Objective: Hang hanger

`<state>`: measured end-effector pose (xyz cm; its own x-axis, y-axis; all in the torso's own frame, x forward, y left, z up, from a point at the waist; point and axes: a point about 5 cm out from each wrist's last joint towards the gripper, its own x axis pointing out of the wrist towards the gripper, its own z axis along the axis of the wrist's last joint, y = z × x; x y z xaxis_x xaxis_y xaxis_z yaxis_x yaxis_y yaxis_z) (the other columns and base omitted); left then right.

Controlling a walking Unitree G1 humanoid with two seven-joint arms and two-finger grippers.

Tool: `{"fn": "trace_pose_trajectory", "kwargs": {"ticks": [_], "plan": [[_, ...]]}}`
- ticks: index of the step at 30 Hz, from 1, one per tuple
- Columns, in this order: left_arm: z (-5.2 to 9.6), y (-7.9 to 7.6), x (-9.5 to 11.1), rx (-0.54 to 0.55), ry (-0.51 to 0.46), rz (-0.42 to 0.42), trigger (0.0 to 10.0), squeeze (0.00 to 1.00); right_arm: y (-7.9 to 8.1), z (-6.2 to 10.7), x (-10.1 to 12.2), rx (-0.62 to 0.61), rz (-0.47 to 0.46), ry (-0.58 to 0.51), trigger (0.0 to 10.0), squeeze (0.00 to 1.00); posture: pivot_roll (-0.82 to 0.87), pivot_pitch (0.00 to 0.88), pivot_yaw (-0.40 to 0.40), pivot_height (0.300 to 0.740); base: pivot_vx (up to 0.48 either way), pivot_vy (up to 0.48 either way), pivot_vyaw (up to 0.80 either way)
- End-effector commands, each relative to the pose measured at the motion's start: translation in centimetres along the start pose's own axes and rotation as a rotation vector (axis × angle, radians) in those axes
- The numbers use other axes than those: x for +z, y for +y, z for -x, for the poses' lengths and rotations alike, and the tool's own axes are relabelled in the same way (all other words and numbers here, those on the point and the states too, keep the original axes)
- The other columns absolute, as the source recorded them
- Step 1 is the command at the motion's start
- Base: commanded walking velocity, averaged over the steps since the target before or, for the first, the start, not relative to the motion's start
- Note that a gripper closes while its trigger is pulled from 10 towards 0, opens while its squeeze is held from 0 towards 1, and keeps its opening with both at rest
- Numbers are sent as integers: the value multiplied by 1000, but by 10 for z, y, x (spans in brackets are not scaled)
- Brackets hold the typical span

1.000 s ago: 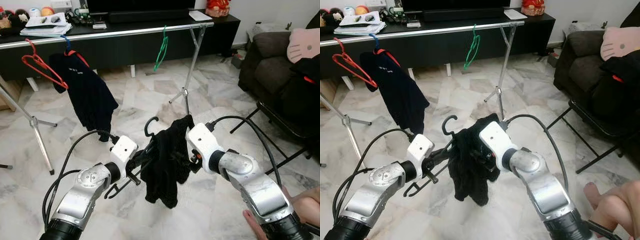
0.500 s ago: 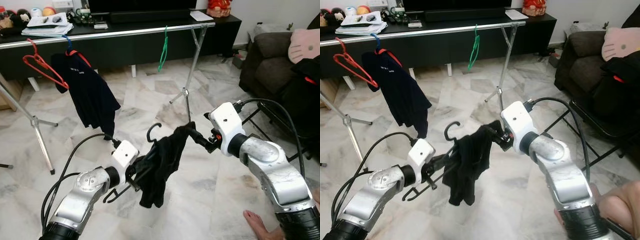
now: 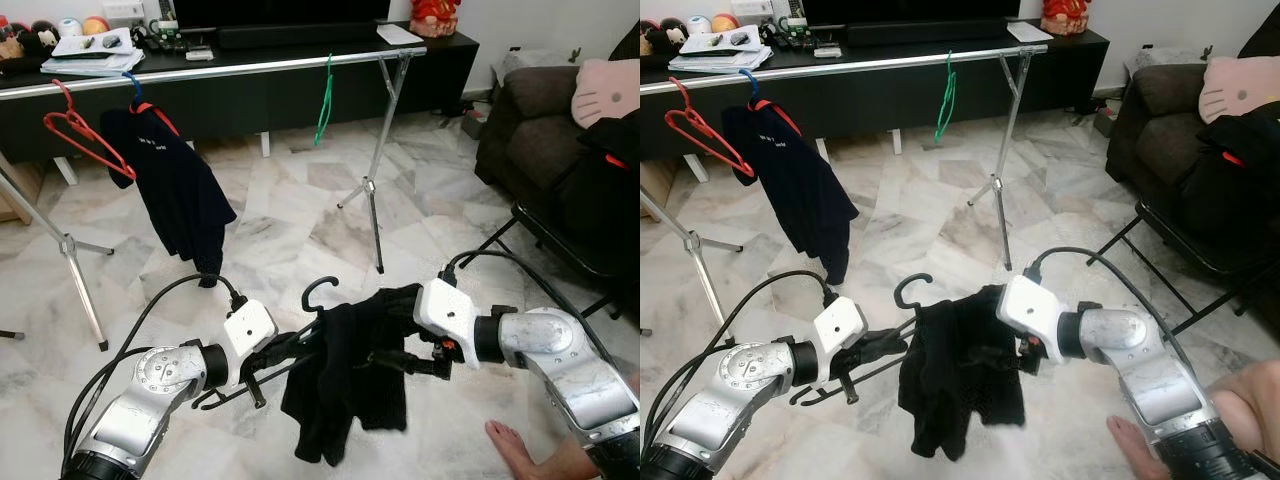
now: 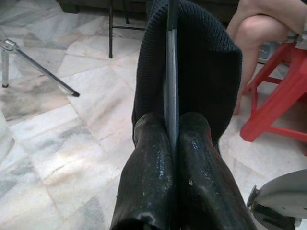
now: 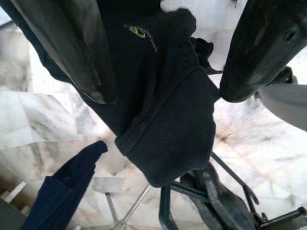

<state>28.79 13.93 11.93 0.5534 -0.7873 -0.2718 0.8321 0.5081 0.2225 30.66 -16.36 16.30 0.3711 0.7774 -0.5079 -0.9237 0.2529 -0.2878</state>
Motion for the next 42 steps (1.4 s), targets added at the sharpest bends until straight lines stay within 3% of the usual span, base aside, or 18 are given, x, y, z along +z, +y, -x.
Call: {"fn": "trace_pose_trajectory", "kwargs": {"ticks": [1,2,5,6,7,8,12,18,25,37,42], "plan": [[2,-2,8,-24,-27,-41,10000,0,-4,1,2,18,10,-24,10000,686,-60,103,-32,740,0,0,0],[3,-2,8,-27,-28,-41,10000,0,-6,2,7,31,9,-67,10000,1000,-59,102,-31,740,0,0,0],[4,-2,8,-38,-25,-37,10000,0,-8,5,15,50,32,-102,10000,1000,-61,101,-30,740,0,0,0],[4,-2,8,-42,-23,-37,10000,0,-9,6,14,52,43,-89,10000,196,-62,101,-30,740,0,0,0],[4,-2,8,-44,-23,-38,10000,0,-10,7,13,53,51,-80,10000,196,-62,102,-30,740,0,0,0],[4,-2,8,-50,-23,-39,10000,0,-13,8,11,49,56,-64,10000,0,-62,104,-30,740,0,0,0],[7,-3,10,-94,-19,-47,10000,0,-21,10,4,56,48,-32,10000,0,-60,111,-31,740,0,0,0],[13,-8,10,-180,8,-111,10000,0,-16,4,-3,132,32,-16,10000,0,-49,126,-32,740,0,0,0],[16,-9,14,-238,21,-144,10000,0,-18,-4,-11,148,-1,-9,10000,0,-41,140,-28,740,0,0,0],[16,-12,19,-316,32,-180,10000,0,-13,-20,-13,276,-97,-75,10000,0,-30,158,-23,740,0,0,0],[14,-12,21,-333,31,-192,10000,0,-8,-25,-19,317,-98,-50,10000,0,-27,160,-23,740,0,0,0]]}}
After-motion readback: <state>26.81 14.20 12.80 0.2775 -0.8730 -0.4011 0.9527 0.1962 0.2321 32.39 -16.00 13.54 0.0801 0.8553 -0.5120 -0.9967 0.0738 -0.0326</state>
